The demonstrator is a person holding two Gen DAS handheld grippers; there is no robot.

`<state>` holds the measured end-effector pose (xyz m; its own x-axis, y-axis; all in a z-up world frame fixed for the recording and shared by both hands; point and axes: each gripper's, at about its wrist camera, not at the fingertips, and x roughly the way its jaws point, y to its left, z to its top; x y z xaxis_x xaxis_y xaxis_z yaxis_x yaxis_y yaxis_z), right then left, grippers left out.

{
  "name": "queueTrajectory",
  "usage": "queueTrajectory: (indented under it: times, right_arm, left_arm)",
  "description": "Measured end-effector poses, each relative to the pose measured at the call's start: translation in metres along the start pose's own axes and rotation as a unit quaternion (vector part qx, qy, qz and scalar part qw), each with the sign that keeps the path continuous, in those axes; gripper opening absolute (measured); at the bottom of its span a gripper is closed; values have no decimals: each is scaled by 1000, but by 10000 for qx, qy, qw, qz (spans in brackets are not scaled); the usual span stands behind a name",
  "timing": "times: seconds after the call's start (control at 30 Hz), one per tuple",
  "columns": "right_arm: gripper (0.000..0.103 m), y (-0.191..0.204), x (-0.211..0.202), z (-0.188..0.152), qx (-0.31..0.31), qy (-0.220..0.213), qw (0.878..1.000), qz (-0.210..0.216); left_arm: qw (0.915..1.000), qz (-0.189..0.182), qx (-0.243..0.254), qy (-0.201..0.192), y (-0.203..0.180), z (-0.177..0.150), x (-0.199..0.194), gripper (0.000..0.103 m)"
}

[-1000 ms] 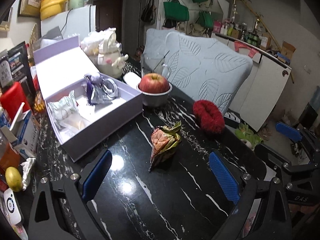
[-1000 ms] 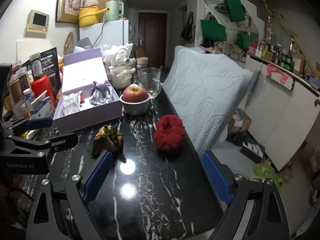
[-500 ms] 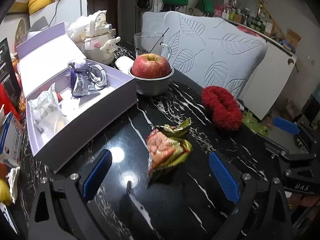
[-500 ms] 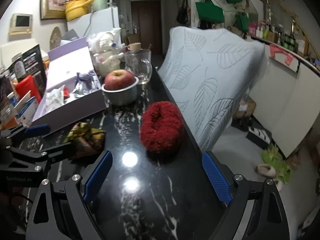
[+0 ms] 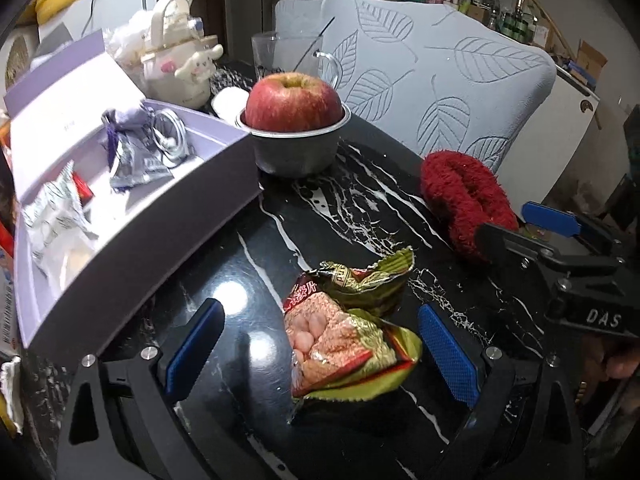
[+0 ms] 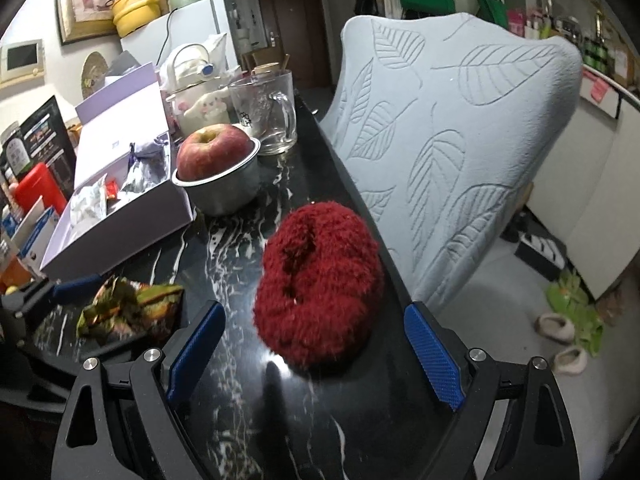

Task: Organize soft objects
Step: 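Grasp the shrimp snack bag with the left gripper while the right gripper grasps the red fuzzy item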

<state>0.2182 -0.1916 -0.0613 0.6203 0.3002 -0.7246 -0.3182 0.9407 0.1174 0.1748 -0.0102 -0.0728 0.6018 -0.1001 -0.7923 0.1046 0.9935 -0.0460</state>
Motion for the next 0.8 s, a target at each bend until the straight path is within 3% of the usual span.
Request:
queueTrajectory:
  times: [0.03,0.1,0.17,0.2,0.23,0.37,0.8]
  right_arm:
    - [91,0,2,1,2,23,10000,13]
    - [81,0,8,2,24,96,9999,23]
    - [60,-1,12,1,77,246,9996,84]
    - [52,-2,14,1,112,312,9994,120]
    - [50,-2,12,-1,142,302,9993,138]
    - [40,-3,-2,-7,94,219,9995,209]
    - [40,16,-43,-52,-41,283,9986,444]
  left_arm:
    - [10000,-67,-51,46,2,0,3,96]
    - [9998,-144,-111,107,4,0,6,82]
    - [9996,-188,-154,150,5,0,8,61]
    - [9995,-207,-168,172,5,-1,9,55]
    - [9994,-221,-184,198,5,-2,10,47]
    - [9991,-288,-183,239,3,-9,7,43]
    - [9992,-321,-44,253,-4,-46,-26,43]
